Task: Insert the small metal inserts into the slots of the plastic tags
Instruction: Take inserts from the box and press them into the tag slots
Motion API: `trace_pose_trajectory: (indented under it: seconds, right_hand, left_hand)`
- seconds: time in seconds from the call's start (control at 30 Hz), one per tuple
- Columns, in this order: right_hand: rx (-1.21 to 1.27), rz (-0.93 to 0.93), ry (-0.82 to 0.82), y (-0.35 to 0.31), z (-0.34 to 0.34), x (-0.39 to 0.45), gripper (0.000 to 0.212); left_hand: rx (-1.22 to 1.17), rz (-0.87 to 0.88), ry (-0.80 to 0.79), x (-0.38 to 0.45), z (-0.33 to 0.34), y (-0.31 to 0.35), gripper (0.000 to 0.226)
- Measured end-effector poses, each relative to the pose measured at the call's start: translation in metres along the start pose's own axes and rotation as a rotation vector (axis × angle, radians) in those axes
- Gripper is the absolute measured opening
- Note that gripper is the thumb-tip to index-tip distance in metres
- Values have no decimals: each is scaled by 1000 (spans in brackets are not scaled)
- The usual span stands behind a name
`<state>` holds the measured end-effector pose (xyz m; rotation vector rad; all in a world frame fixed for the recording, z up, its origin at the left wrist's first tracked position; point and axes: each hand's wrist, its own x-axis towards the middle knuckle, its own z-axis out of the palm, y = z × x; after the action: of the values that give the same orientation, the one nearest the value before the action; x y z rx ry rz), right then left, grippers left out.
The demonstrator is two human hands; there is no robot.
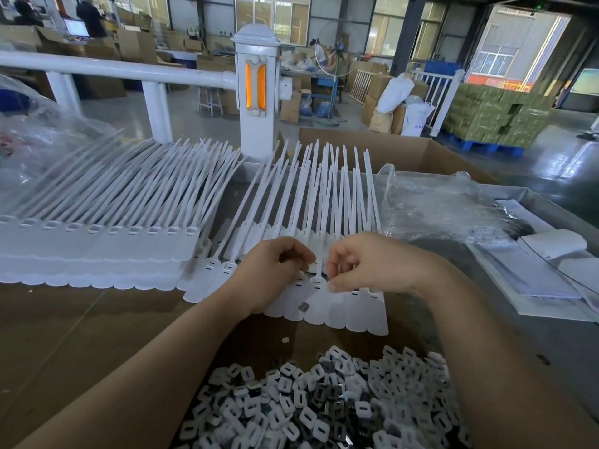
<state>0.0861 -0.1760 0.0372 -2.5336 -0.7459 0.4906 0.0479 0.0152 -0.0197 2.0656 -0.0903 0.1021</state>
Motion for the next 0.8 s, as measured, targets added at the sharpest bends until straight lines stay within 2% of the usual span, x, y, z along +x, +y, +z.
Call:
trace_pose_trajectory:
  seconds: [0.17, 0.37, 0.53, 0.8]
  right_hand:
    - [-118, -163, -88, -24, 18, 5, 20]
    - [-187, -132, -133, -29, 23, 6, 27]
    - [-215, -117, -140, -31, 26, 7, 13]
    - [-275, -137, -156, -38, 28, 6, 14]
  left_hand:
    - [-33, 7, 0, 0, -1, 0, 28]
    - [-115, -14, 16, 1, -2, 0, 27]
    - [-86, -1, 17, 0, -1, 1, 27]
    - [-70, -2, 16, -1, -1, 2, 30]
